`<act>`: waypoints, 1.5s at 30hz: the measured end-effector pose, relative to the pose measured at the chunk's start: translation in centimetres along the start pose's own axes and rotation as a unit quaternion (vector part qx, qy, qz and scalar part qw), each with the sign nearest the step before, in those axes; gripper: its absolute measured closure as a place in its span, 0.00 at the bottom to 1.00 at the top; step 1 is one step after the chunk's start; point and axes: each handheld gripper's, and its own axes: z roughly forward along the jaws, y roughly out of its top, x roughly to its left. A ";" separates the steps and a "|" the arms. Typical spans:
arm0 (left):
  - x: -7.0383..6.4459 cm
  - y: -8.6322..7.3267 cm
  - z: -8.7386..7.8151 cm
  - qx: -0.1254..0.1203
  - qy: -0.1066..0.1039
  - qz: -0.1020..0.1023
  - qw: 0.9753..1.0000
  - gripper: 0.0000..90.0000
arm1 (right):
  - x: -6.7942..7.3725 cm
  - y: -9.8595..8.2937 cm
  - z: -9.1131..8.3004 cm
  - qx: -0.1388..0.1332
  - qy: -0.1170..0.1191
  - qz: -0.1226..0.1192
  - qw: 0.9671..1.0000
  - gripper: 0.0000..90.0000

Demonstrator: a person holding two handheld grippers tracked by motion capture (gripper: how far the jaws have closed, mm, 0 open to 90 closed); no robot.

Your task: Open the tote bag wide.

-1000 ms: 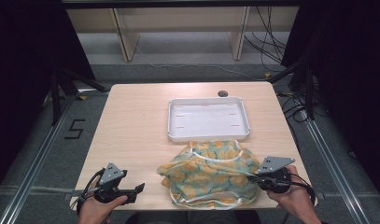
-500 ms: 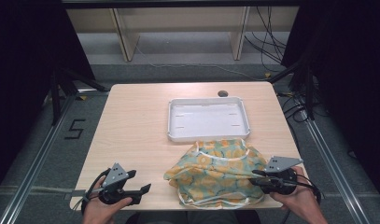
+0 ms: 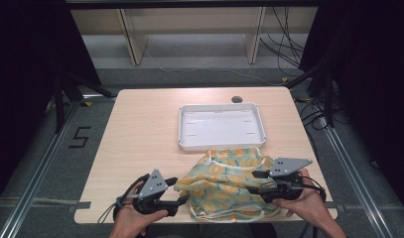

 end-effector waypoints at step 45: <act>-0.4 -2.0 6.0 0.155 -0.082 0.140 0.974 0.99 | -10.0 7.5 11.7 0.087 -0.047 -0.045 0.994 1.00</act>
